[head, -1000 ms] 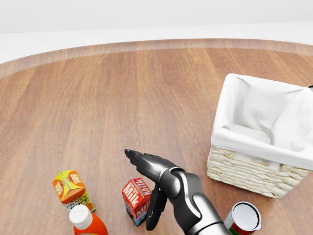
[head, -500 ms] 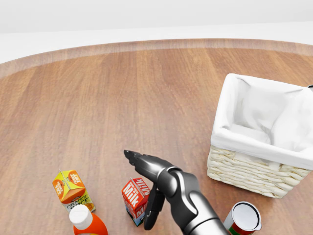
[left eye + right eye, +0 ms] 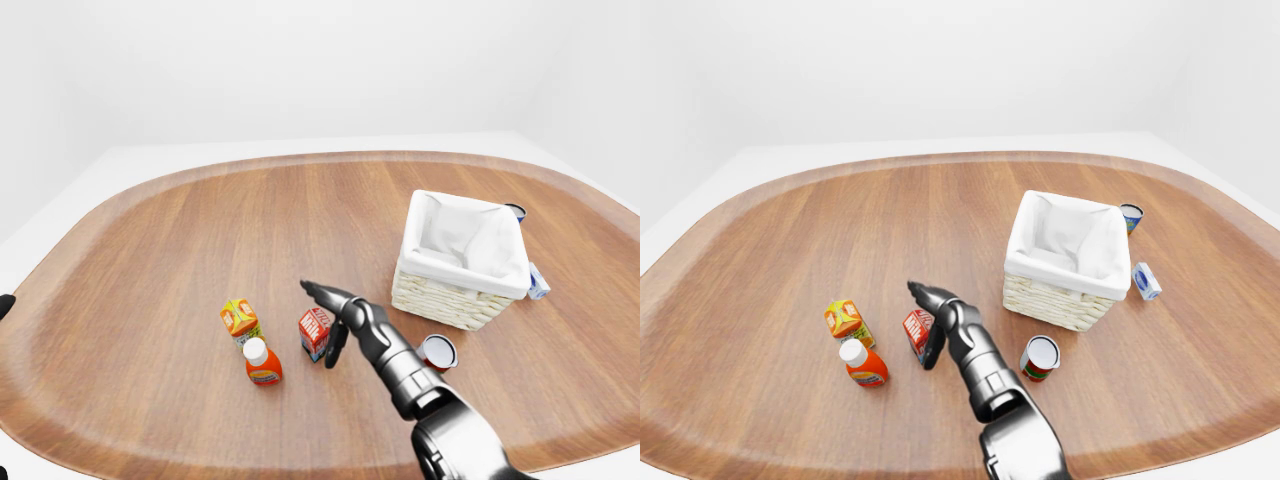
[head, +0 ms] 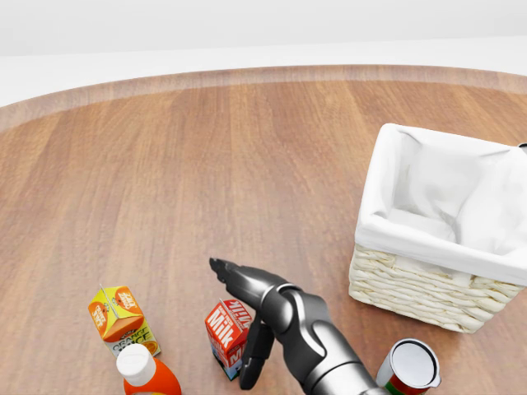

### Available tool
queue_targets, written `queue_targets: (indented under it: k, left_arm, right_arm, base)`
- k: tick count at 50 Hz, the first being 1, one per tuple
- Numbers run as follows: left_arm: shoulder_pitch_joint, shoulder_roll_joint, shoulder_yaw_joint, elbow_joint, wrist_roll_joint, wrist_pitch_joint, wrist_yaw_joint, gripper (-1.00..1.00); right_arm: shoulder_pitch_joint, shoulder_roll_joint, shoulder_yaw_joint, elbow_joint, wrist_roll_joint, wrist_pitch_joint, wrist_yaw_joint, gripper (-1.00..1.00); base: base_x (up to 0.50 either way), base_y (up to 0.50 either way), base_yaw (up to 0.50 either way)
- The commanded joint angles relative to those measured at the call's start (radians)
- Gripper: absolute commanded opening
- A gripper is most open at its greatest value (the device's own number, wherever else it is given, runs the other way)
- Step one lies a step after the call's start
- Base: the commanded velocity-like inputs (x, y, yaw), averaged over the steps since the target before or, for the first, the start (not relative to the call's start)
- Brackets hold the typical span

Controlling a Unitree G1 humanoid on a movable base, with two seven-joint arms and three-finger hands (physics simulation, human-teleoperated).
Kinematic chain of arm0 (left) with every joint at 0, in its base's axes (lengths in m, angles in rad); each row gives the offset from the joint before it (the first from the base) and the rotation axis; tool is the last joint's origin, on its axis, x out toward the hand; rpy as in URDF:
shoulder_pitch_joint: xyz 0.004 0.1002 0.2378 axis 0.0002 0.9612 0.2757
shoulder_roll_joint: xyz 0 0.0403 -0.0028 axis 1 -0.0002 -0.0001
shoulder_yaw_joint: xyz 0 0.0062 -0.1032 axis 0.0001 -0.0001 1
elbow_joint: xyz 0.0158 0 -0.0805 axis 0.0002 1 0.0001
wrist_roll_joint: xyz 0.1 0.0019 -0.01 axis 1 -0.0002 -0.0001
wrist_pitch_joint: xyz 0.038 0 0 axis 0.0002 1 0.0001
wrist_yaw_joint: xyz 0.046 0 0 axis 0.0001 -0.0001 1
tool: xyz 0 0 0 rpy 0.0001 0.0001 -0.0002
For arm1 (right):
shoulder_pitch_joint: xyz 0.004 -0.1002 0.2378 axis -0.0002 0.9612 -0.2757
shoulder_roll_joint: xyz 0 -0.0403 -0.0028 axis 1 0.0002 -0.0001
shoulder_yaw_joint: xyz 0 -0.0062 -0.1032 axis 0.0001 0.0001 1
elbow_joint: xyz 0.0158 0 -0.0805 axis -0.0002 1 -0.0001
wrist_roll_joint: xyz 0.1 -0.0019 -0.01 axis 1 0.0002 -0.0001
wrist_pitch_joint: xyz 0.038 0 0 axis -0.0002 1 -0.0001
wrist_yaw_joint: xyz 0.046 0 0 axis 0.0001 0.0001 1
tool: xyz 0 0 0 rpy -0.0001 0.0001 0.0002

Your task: Pick the milk and place it in the basket.

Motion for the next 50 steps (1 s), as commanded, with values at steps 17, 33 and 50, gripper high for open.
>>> queue_targets:
  k: [17, 33, 50]
  left_arm:
    - [0.0, 0.0, 0.0, 0.0, 0.0, 0.0, 0.001, 1.0]
    - [0.001, 0.0, 0.0, -0.001, 0.0, 0.0, 0.002, 1.0]
    - [-0.001, 0.0, 0.0, 0.001, -0.002, 0.0, -0.001, 1.0]
  right_arm:
    - [-0.056, 0.013, -0.006, 0.144, 0.019, -0.042, -0.062, 1.0]
    - [-0.074, 0.004, -0.015, 0.109, 0.024, -0.066, -0.124, -1.0]
    - [-0.063, 0.012, -0.006, 0.08, 0.016, -0.055, -0.108, -1.0]
  base:
    - [0.0, 0.0, 0.0]
    - [0.0, 0.0, 0.0]
    - [0.0, 0.0, 0.0]
